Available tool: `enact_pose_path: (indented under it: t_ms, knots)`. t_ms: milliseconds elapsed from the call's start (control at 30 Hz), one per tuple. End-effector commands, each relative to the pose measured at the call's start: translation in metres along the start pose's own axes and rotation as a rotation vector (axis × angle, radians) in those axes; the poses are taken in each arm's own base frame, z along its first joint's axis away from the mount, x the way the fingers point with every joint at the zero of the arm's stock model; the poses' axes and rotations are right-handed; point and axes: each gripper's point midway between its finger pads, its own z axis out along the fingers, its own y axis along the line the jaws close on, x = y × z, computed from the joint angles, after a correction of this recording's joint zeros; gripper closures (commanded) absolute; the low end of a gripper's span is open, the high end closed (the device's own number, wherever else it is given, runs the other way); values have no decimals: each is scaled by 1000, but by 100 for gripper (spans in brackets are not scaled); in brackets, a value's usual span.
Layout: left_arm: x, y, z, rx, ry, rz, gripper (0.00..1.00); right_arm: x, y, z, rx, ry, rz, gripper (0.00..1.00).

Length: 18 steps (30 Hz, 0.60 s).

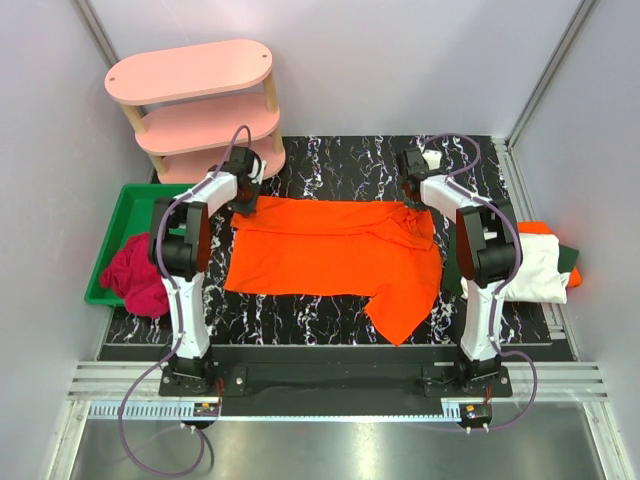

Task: Fold and stack the t-shirts
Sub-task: Fold the flattened tshirt in 1/3 of the way

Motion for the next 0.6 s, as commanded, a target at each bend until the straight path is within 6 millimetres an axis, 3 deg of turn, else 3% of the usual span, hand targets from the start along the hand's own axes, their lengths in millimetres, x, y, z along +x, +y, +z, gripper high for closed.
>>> enact_pose_path:
  t_ms: [0, 33, 133, 200, 300, 433, 567]
  knots:
    - [7, 9, 5, -40, 27, -13, 100, -26, -10, -9, 36, -53, 57, 100]
    - [7, 10, 6, -44, 29, -13, 100, -27, -9, -10, 31, -54, 60, 98]
    - [5, 11, 4, -48, 24, -13, 100, -29, -5, -9, 19, -53, 65, 80]
    - [0, 8, -3, -26, 1, -14, 100, -37, -4, -16, 2, -73, 79, 62]
    - [-13, 1, -15, 23, -50, -20, 80, -55, 0, -30, -42, -122, 101, 45]
    - [-40, -5, -35, 60, -138, -32, 69, -78, 12, -53, -135, -173, 106, 34]
    - [-55, -14, -40, 76, -169, -34, 67, -78, 43, -74, -253, -168, 71, 39]
